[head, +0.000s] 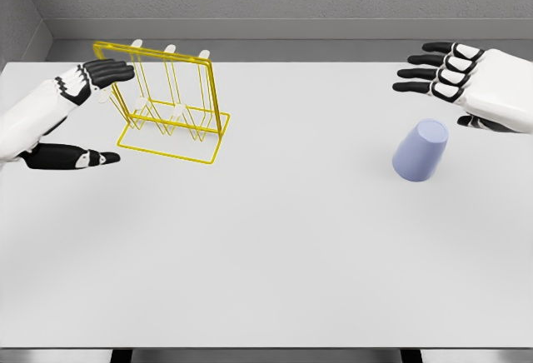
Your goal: Place the cup on the cup holder with both arms
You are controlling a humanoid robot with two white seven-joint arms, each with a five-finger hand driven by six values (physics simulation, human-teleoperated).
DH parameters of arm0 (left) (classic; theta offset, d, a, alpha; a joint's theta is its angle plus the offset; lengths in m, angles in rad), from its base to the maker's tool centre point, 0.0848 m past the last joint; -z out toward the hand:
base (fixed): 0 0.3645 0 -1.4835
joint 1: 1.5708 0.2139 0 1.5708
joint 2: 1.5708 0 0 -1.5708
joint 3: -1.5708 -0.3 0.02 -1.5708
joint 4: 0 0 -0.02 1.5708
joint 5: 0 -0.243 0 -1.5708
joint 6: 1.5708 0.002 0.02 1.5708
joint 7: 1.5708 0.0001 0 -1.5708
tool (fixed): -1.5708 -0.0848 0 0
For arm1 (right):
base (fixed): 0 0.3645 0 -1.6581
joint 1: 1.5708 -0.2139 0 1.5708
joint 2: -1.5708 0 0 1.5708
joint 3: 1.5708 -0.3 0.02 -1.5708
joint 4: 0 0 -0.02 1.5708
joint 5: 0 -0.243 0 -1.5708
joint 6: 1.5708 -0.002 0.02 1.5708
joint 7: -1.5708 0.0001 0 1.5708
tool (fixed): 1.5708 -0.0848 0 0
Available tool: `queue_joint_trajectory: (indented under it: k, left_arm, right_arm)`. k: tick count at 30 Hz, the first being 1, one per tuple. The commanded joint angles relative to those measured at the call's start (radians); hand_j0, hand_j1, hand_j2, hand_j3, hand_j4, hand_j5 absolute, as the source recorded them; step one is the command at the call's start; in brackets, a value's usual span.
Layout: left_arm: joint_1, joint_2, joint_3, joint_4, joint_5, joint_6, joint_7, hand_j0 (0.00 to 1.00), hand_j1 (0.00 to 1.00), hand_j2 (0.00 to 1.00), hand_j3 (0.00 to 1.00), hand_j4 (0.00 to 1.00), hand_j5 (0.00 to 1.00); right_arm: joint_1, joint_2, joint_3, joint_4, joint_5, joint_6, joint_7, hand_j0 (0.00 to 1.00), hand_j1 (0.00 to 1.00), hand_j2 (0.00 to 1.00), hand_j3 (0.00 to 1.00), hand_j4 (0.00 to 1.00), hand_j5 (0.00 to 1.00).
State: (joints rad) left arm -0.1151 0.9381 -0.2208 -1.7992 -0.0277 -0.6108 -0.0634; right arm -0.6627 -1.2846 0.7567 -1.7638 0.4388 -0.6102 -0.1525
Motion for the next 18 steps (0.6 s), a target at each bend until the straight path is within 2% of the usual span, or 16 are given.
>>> queue_joint_trajectory:
  k: [1,5,7,8,9,10,13,14,16,18]
  left_arm:
    - [0.0,-0.01,0.0,-0.002,0.005,0.0,0.001,1.0,1.0,1.0,1.0,1.0,1.0]
    - [0.0,-0.018,0.008,0.0,0.006,0.0,0.002,1.0,1.0,1.0,1.0,1.0,1.0]
    - [0.002,-0.022,0.008,0.0,0.008,0.0,0.002,1.0,1.0,1.0,1.0,1.0,1.0]
    - [0.0,-0.024,0.008,0.0,0.006,0.0,0.002,1.0,1.0,1.0,1.0,1.0,1.0]
    - [0.0,-0.024,0.008,0.0,0.008,0.0,0.002,1.0,1.0,1.0,1.0,1.0,1.0]
    - [0.0,-0.031,0.008,-0.002,0.008,0.0,0.002,1.0,1.0,1.0,1.0,1.0,1.0]
    - [0.0,-0.047,0.006,0.003,0.006,0.0,0.002,1.0,1.0,1.0,1.0,1.0,1.0]
    - [0.0,-0.053,0.006,0.003,0.006,0.0,0.002,1.0,1.0,1.0,1.0,1.0,1.0]
    - [0.002,-0.074,0.005,0.003,0.009,0.0,0.002,1.0,1.0,1.0,1.0,1.0,1.0]
    - [0.032,-0.077,0.001,0.003,0.038,0.0,0.007,1.0,1.0,1.0,1.0,1.0,1.0]
  right_arm:
    - [0.0,-0.001,0.001,0.0,-0.006,-0.001,0.001,1.0,1.0,1.0,1.0,1.0,1.0]
    - [-0.002,-0.018,0.009,0.001,-0.044,-0.001,-0.015,1.0,1.0,1.0,1.0,1.0,1.0]
    - [-0.015,-0.015,0.009,0.009,-0.045,-0.001,0.02,1.0,1.0,1.0,1.0,1.0,1.0]
    - [-0.04,-0.006,0.007,0.024,-0.048,-0.001,0.144,1.0,1.0,1.0,1.0,1.0,1.0]
    - [-0.063,0.005,0.004,0.027,-0.058,-0.001,0.321,1.0,1.0,1.0,1.0,1.0,1.0]
    - [-0.077,0.034,0.006,0.027,-0.074,-0.001,0.433,1.0,1.0,1.0,1.0,1.0,1.0]
    - [-0.109,0.106,0.009,0.029,-0.064,-0.001,0.645,1.0,1.0,1.0,1.0,1.0,1.0]
    - [-0.11,0.128,0.009,0.034,-0.057,-0.001,0.688,1.0,1.0,1.0,1.0,1.0,1.0]
    - [-0.135,0.172,0.012,0.089,-0.019,-0.001,0.696,1.0,1.0,1.0,1.0,1.0,1.0]
    - [-0.15,0.202,0.021,0.133,0.003,-0.001,0.696,1.0,1.0,1.0,1.0,1.0,1.0]
